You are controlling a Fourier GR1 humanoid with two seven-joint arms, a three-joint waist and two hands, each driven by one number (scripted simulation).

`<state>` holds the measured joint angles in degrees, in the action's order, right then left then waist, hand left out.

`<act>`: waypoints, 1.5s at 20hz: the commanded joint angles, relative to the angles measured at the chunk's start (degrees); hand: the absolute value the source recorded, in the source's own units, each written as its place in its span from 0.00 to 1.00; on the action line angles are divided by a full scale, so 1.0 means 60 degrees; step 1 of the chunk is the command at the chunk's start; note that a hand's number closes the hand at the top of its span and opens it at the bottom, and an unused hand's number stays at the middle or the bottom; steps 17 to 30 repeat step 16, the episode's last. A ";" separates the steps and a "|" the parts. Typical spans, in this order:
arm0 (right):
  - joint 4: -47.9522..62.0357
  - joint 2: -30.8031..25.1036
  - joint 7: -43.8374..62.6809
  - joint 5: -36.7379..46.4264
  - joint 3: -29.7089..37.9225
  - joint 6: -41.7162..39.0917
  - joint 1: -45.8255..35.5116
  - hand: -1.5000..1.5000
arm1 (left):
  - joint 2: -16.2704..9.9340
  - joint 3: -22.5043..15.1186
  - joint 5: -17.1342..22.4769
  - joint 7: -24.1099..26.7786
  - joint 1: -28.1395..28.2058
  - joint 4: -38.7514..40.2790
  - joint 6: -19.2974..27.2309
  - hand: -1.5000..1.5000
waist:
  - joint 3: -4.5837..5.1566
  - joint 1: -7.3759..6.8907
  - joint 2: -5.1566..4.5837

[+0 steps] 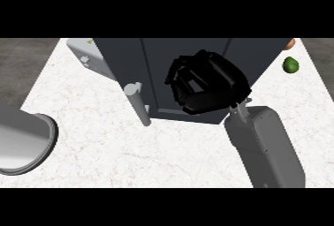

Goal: Pick up the bottled water, place it into the cabinet and close the cabinet

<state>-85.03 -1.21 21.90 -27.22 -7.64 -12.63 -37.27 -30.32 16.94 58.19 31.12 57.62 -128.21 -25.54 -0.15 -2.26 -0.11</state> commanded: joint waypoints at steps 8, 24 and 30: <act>0.2874 0.0190 -0.0721 -0.0212 0.0361 -0.0245 -0.2239 1.00 | 0.0255 0.0728 0.0538 -0.0505 -0.0004 0.0647 -0.1111 0.00 | 0.0032 -0.0022 -0.0035; 0.3035 0.0180 -0.0517 -0.0960 -0.0018 -0.0641 -0.2445 1.00 | 0.0405 0.0702 0.0427 -0.0881 0.0194 0.0059 -0.1049 0.00 | 0.0027 -0.0157 -0.0056; 0.3035 0.0180 -0.0517 -0.0960 -0.0018 -0.0641 -0.2445 1.00 | 0.0405 0.0702 0.0427 -0.0881 0.0194 0.0059 -0.1049 0.00 | 0.0027 -0.0157 -0.0056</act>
